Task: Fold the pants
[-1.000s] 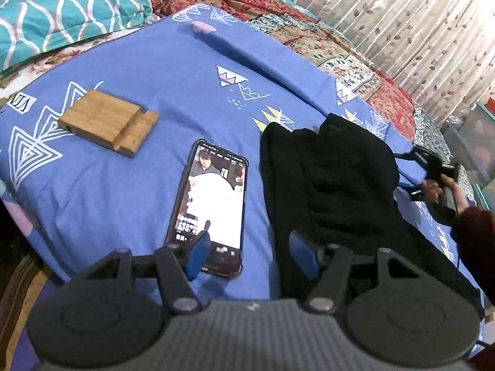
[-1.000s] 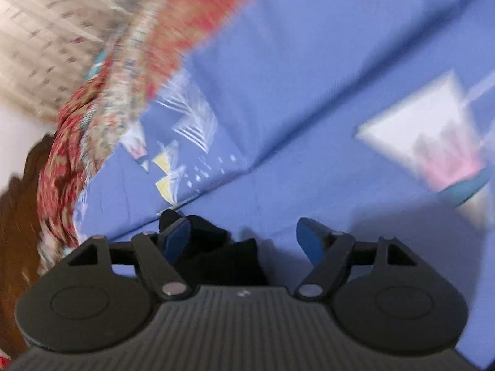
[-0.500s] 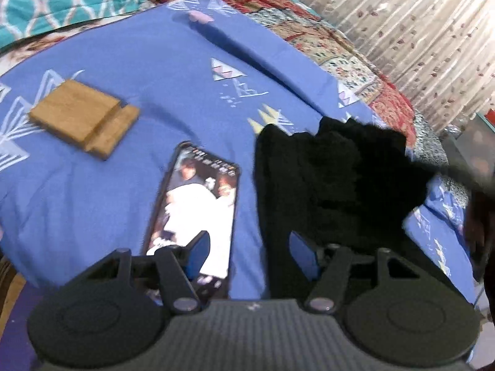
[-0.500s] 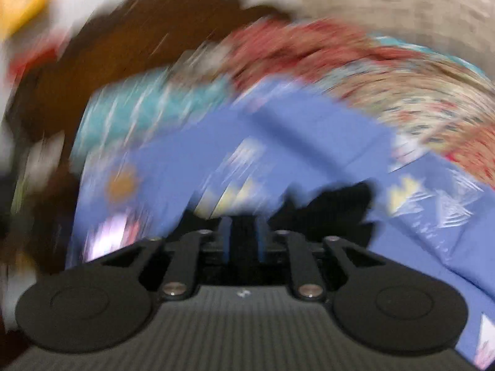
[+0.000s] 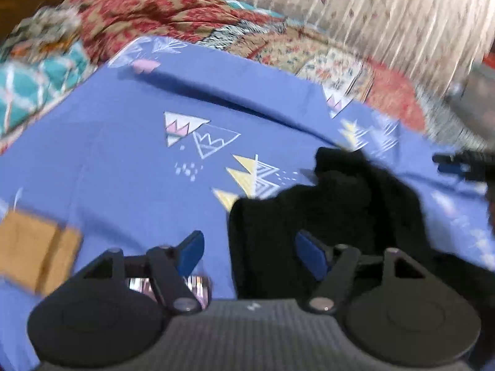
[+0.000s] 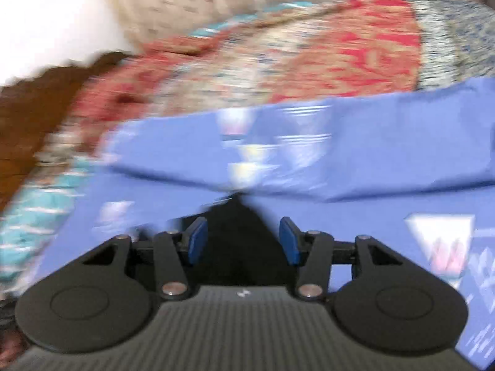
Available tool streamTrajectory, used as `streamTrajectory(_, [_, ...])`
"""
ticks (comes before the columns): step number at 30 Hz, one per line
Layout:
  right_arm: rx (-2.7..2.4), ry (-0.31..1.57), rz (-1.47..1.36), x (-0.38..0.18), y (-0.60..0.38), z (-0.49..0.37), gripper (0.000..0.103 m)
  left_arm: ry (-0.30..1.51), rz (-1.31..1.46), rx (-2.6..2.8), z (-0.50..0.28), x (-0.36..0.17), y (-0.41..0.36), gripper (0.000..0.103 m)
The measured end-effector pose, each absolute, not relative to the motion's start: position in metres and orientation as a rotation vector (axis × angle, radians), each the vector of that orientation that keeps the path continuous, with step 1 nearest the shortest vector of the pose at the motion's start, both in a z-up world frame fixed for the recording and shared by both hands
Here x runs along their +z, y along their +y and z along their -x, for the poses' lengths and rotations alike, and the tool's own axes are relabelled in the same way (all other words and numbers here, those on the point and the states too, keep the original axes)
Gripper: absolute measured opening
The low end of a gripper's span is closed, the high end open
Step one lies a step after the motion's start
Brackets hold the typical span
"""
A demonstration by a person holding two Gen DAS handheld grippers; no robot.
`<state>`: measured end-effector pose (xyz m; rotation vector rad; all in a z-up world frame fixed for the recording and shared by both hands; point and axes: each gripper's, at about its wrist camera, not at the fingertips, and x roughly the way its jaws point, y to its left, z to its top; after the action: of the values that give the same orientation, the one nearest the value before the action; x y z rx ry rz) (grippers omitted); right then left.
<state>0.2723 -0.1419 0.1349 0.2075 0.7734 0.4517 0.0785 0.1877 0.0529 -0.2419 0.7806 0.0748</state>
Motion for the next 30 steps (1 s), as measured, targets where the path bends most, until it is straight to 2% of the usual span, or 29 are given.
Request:
streamTrajectory(2, [0.412,0.81,-0.133,0.121,-0.123,-0.299,0.057,0.796,0.181,0.047,-0.102,0.049,0.177,0.067])
streamTrajectory(3, [0.427,0.842,-0.11,0.113,-0.108,-0.313,0.061,0.809,0.152,0.037,-0.111,0.047,0.172,0.068])
streamTrajectory(5, [0.467,0.903,-0.057,0.101,-0.086,-0.329,0.066,0.829,0.103,0.019,-0.127,0.042,0.164,0.086])
streamTrajectory(7, [0.491,0.931,0.08,0.085,-0.048,-0.338,0.069,0.841,0.075,0.011,-0.139,0.034,0.16,0.097])
streamTrajectory(8, [0.495,0.938,0.133,0.076,-0.037,-0.345,0.07,0.85,0.072,0.013,-0.144,0.03,0.158,0.098])
streamTrajectory(9, [0.495,0.956,0.169,0.067,-0.024,-0.346,0.065,0.866,0.078,0.011,-0.15,0.026,0.157,0.097])
streamTrajectory(10, [0.487,0.979,0.175,0.06,-0.016,-0.347,0.061,0.879,0.087,0.008,-0.153,0.022,0.156,0.089])
streamTrajectory(11, [0.474,0.949,0.167,0.06,-0.012,-0.342,0.031,0.889,0.083,0.018,-0.156,0.018,0.155,0.062])
streamTrajectory(12, [0.514,0.95,0.142,0.065,-0.012,-0.338,0.01,0.897,0.061,0.04,-0.158,0.016,0.153,0.044])
streamTrajectory(13, [0.504,0.951,0.11,0.073,-0.016,-0.335,0.01,0.91,0.043,0.055,-0.16,0.014,0.151,0.034])
streamTrajectory(14, [0.492,0.935,0.09,0.082,-0.022,-0.334,0.009,0.9,0.049,0.067,-0.16,0.017,0.153,0.012])
streamTrajectory(17, [0.413,0.76,-0.02,0.139,-0.081,-0.327,0.009,0.846,0.107,0.071,-0.157,0.038,0.159,0.012])
streamTrajectory(21, [0.176,0.561,-0.251,0.213,-0.22,-0.317,0.008,0.746,0.136,0.054,-0.146,0.069,0.152,0.011])
streamTrajectory(24, [-0.035,0.443,-0.308,0.24,-0.323,-0.284,0.008,0.716,0.105,0.03,-0.14,0.075,0.138,0.011])
streamTrajectory(29, [-0.34,0.45,-0.411,0.21,-0.459,-0.216,0.009,0.764,0.073,0.052,-0.141,0.061,0.118,0.011])
streamTrajectory(30, [-0.39,0.474,-0.428,0.193,-0.469,-0.207,0.014,0.776,0.062,0.06,-0.142,0.057,0.115,0.01])
